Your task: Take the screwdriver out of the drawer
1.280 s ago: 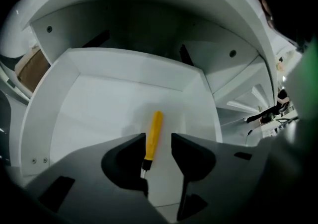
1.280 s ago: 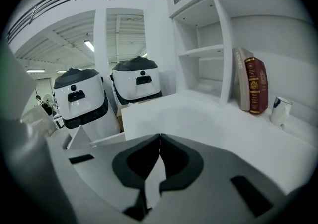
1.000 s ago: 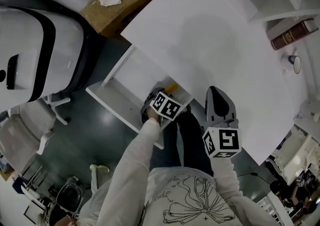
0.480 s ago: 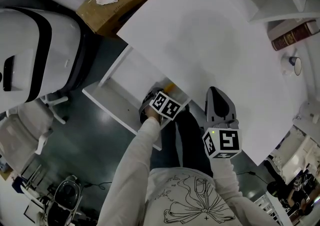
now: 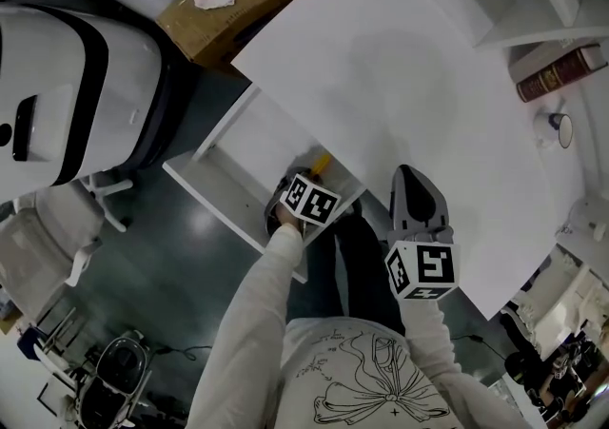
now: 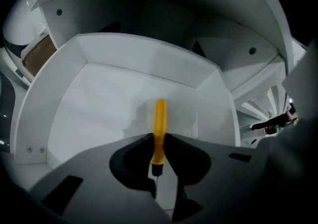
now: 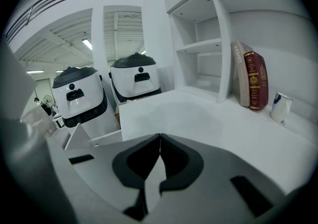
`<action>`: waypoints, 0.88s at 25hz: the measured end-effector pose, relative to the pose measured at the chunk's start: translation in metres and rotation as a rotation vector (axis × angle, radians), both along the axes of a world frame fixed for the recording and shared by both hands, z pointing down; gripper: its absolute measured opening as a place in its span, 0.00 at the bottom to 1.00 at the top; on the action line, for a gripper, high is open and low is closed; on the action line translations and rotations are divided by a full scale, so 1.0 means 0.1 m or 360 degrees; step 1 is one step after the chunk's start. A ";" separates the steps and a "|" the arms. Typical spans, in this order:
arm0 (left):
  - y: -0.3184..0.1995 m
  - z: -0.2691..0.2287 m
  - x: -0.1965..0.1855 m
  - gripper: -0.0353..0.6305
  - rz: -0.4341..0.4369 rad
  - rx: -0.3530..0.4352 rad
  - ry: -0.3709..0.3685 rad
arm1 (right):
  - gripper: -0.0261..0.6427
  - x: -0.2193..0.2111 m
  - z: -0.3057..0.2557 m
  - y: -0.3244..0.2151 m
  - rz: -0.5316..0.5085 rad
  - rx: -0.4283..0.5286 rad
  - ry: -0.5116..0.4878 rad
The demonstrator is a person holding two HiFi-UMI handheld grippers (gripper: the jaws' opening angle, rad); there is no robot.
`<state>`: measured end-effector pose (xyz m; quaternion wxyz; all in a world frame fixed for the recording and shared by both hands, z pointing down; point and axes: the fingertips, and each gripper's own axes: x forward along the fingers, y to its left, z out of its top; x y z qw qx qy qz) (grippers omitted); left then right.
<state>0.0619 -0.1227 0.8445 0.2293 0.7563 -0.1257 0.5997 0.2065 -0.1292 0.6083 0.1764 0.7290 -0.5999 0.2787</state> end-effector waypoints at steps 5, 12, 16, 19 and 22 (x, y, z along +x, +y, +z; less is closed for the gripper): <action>-0.11 -0.27 -0.07 0.15 -0.0119 0.0063 0.0057 | 0.04 -0.06 -0.17 -0.08 -0.0047 0.0054 0.0011; -0.32 -0.90 -0.18 0.15 -0.0389 0.0223 0.0207 | 0.04 -0.17 -0.54 -0.23 -0.0133 0.0169 0.0034; -0.46 -1.33 -0.22 0.15 -0.0497 0.0352 0.0297 | 0.04 -0.27 -0.80 -0.33 -0.0199 0.0254 0.0046; -0.55 -1.70 -0.26 0.15 -0.0576 0.0441 0.0374 | 0.04 -0.37 -1.00 -0.37 -0.0259 0.0312 0.0051; -0.64 -2.10 -0.31 0.15 -0.0626 0.0556 0.0448 | 0.04 -0.47 -1.18 -0.40 -0.0315 0.0369 0.0055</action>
